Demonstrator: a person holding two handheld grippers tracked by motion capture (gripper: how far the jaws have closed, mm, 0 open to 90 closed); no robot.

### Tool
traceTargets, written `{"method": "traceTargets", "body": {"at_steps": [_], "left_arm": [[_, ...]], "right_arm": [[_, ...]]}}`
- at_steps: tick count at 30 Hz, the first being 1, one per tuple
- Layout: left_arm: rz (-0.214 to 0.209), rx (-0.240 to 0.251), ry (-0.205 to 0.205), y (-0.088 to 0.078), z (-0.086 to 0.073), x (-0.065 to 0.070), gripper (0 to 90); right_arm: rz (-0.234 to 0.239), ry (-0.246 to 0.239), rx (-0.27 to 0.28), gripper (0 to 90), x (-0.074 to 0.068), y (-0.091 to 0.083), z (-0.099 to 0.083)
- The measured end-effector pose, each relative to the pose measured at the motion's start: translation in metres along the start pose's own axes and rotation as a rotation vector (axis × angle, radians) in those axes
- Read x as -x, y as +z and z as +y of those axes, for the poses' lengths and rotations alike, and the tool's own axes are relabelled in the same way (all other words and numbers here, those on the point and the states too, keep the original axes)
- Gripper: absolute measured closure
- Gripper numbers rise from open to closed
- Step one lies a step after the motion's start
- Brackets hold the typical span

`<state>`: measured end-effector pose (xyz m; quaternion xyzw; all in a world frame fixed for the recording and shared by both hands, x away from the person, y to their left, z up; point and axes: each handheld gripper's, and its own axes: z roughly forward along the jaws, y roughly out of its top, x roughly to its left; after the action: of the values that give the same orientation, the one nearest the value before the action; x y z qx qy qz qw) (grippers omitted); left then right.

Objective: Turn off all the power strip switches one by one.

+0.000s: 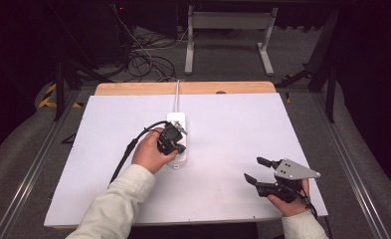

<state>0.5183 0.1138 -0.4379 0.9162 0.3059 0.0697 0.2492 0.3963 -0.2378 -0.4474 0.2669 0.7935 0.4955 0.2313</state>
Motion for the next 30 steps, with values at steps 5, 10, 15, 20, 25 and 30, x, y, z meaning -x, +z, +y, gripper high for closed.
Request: {"method": "traceTargets", "body": {"at_steps": [5,10,15,20,25,30], "left_arm": [[0.021,-0.004,0.009,0.0,0.0,0.001,90.0],[0.015,0.006,-0.001,0.0,-0.001,-0.001,90.0],[0.028,0.01,0.011,0.002,-0.002,0.003,90.0],[0.006,0.037,-0.009,0.001,-0.005,0.0,90.0],[-0.016,0.124,-0.042,-0.012,-0.002,-0.003,90.0],[0.041,0.131,-0.04,-0.022,0.007,-0.007,90.0]], "right_arm": [[0.0,-0.003,-0.003,31.9,0.0,0.0,0.0],[0.002,-0.003,-0.002,31.8,0.001,0.001,-0.001],[0.002,-0.004,-0.007,31.9,0.0,0.001,-0.001],[0.0,-0.006,-0.004,31.8,0.0,0.001,-0.001],[0.001,0.002,0.0,31.8,0.001,0.0,-0.001],[0.001,0.004,0.0,31.8,0.001,0.0,-0.001]]}}
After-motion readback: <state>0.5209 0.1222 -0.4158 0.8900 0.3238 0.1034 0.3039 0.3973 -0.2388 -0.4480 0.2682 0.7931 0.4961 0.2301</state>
